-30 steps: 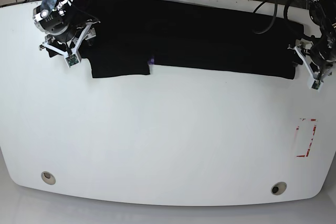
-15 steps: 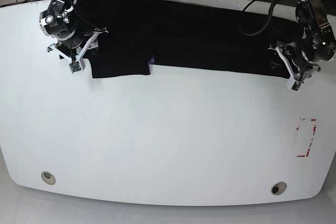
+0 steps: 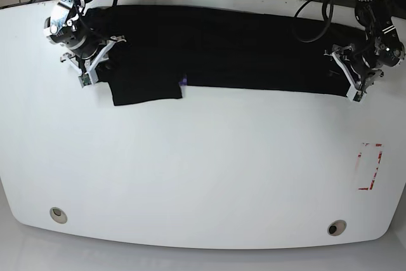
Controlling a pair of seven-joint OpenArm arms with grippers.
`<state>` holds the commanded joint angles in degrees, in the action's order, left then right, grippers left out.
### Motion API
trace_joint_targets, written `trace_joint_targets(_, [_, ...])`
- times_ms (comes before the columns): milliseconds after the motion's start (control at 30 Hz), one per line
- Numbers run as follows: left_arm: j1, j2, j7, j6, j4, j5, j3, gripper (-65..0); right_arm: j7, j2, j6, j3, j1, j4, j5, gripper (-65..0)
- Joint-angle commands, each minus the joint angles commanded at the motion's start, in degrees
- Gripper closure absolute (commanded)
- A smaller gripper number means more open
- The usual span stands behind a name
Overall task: Layout the t-shirt on the table in an organized manner, then fold the t-shirt properly
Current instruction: 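Lower the folded edge and regrasp the shirt's ends with both grippers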
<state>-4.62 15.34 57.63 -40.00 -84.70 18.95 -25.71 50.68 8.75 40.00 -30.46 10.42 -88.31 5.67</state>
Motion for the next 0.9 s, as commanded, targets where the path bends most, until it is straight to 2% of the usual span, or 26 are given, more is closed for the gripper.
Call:
trace_joint_targets(300, [6.51, -0.18, -0.09, 0.0, 5.01, -0.09, 5.19, -37.2, -3.08, 4.84, 0.0, 0.0, -6.42, 7.65, 0.0, -10.1])
trace_joint_targets(500, [8.97, -0.26, 0.18, 0.0, 5.01, 0.09, 6.68, -37.2, -2.02, 5.98, 0.0, 0.26, -7.82, 5.36, 0.18, -11.9])
trace_joint_targets(567, [9.58, -0.26, 0.88, 0.0, 5.01, 0.09, 6.51, -37.2, -1.32, 5.98, 0.0, 0.26, -8.44, 2.64, 0.35, -16.8])
trace_joint_targets(767, [11.6, -0.26, 2.64, 0.0, 3.96, 0.18, 6.15, -37.2, 0.97, 5.1, 0.0, 0.35, -11.25, -3.96, 0.09, -43.0])
trace_joint_targets(833, [11.52, -0.26, 2.73, 0.0, 2.46, 0.26, 6.15, -37.2, 0.97, 4.4, 0.0, 0.44, -12.4, -3.6, 0.0, -46.6])
trace_joint_targets(900, [11.52, -0.18, 2.73, 0.0, 0.88, 0.26, 6.15, -37.2, 0.97, 4.22, 0.0, 0.44, -14.33, -1.76, 0.0, -47.4])
